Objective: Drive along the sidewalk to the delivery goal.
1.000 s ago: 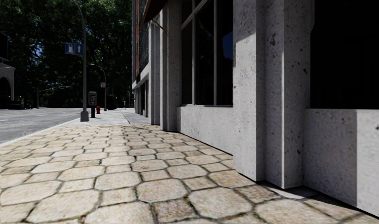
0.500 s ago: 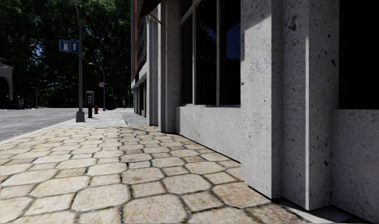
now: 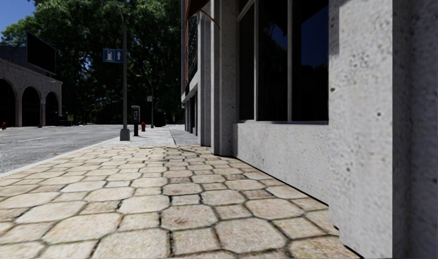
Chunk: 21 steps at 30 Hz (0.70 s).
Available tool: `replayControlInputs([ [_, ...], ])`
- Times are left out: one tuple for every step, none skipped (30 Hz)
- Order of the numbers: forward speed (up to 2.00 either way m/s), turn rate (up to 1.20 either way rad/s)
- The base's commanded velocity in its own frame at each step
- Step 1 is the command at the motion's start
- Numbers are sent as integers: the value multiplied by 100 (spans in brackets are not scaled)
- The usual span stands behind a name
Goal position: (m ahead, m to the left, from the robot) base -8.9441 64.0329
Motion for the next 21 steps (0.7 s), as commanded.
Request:
replayControlInputs([
  [79, 36],
  [79, 36],
  [80, 36],
  [80, 36],
  [81, 36],
  [81, 37],
  [81, 37],
  [82, 44],
  [82, 54],
  [82, 58],
  [82, 58],
  [83, 59],
  [83, 60],
  [83, 62],
  [83, 65],
  [83, 65],
  [83, 69],
  [83, 70],
  [83, 70],
  [83, 70],
  [83, 70],
])
